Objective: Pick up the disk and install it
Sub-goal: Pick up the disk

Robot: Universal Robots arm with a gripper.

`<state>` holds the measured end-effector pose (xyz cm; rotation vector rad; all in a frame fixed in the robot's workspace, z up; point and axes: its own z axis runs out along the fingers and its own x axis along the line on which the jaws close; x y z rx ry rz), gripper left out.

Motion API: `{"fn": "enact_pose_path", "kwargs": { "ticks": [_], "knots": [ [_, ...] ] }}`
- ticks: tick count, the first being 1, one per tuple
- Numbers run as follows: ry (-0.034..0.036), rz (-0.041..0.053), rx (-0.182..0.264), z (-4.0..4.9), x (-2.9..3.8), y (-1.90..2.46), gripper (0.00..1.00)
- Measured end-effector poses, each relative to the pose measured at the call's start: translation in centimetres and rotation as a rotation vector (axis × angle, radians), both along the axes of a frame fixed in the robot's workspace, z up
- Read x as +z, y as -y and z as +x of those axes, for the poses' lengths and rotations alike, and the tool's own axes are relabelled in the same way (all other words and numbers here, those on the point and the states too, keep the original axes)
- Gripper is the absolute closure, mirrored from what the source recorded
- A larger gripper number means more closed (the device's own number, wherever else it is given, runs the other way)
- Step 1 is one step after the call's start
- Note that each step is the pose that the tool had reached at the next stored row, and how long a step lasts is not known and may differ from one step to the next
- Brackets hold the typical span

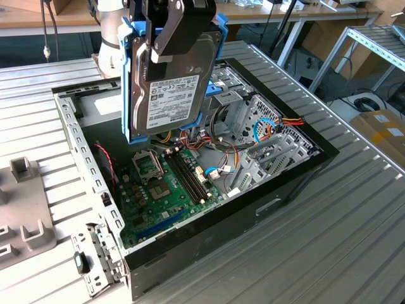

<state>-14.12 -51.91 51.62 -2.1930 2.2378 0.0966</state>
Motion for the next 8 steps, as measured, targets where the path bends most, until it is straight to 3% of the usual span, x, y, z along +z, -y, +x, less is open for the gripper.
{"fn": "enact_pose_path", "kwargs": {
  "ticks": [8],
  "knots": [
    [0.0,0.0,0.0,0.18,-0.02,0.02,0.63]
  ]
}}
